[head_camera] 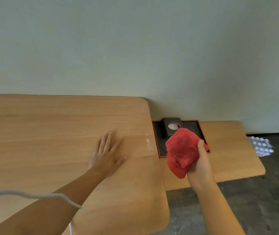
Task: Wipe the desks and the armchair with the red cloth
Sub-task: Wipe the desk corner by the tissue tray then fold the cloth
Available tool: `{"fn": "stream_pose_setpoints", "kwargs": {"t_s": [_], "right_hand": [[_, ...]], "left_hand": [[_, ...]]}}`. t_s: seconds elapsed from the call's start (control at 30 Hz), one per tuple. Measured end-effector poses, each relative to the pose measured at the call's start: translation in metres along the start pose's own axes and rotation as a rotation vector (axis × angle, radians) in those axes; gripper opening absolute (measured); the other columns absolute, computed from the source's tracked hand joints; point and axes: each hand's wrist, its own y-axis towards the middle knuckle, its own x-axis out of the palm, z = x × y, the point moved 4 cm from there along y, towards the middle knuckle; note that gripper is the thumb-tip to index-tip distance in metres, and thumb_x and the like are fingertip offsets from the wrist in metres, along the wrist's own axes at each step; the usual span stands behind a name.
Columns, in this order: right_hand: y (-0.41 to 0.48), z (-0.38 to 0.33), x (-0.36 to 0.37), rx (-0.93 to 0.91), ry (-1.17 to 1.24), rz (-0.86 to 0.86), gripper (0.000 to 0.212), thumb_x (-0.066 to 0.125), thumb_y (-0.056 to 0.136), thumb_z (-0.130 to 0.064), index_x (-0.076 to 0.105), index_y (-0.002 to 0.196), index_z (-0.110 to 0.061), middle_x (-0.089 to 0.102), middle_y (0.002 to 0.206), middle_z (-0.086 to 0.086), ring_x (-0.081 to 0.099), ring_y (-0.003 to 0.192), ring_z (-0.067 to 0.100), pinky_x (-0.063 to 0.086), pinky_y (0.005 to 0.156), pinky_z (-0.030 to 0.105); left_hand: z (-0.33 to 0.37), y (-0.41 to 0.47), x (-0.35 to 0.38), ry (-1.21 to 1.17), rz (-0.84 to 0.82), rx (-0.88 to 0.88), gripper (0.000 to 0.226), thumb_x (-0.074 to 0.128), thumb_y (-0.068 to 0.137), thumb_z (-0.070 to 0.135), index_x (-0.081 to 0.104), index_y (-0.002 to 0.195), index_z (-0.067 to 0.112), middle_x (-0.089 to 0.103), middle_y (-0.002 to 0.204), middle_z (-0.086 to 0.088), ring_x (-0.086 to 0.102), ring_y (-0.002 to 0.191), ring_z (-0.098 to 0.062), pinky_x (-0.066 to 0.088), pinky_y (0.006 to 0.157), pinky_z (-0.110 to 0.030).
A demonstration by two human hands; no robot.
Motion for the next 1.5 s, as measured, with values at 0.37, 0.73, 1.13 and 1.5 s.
{"fn": "stream_pose_setpoints", "kwargs": {"t_s": [0.37, 0.73, 1.13, 1.5], "right_hand": [[0.124, -0.006, 0.038, -0.309, -0.286, 0.008, 0.03, 0.059, 0.09, -0.056, 0.073, 0.096, -0.031, 0.079, 0.093, -0.012, 0.073, 0.093, 0.006, 0.056, 0.084, 0.032], [0.101, 0.064, 0.066, -0.855, -1.264, -0.332, 0.052, 0.039, 0.098, -0.055, 0.066, 0.129, -0.022, 0.061, 0.139, -0.006, 0.042, 0.139, 0.012, 0.036, 0.115, 0.041], [0.123, 0.11, 0.1, -0.563, -1.738, -0.139, 0.08, 0.023, 0.096, -0.066, -0.008, 0.157, -0.025, -0.012, 0.168, 0.007, 0.004, 0.152, 0.039, 0.032, 0.115, 0.053], [0.097, 0.116, 0.08, -0.524, -1.77, -0.158, 0.071, 0.022, 0.101, -0.052, -0.01, 0.157, -0.021, -0.014, 0.166, 0.016, 0.034, 0.135, 0.039, 0.039, 0.106, 0.05]], "left_hand": [[-0.007, 0.017, 0.016, 0.065, 0.216, -0.06, 0.076, 0.01, 0.093, 0.075, -0.002, 0.159, 0.039, -0.002, 0.168, -0.002, -0.007, 0.154, -0.022, 0.004, 0.124, -0.045], [-0.006, 0.015, 0.011, 0.016, 0.231, -0.042, 0.077, 0.003, 0.091, 0.074, 0.005, 0.159, 0.038, 0.002, 0.168, -0.003, -0.005, 0.155, -0.022, 0.004, 0.125, -0.047], [-0.006, 0.014, 0.01, -0.025, 0.249, -0.035, 0.078, 0.005, 0.092, 0.076, 0.006, 0.159, 0.037, 0.003, 0.169, -0.004, -0.006, 0.155, -0.022, 0.003, 0.125, -0.047], [-0.005, 0.014, 0.008, -0.011, 0.233, -0.03, 0.081, 0.003, 0.091, 0.076, 0.006, 0.16, 0.034, 0.002, 0.169, -0.006, -0.008, 0.155, -0.024, 0.003, 0.125, -0.048]]}}
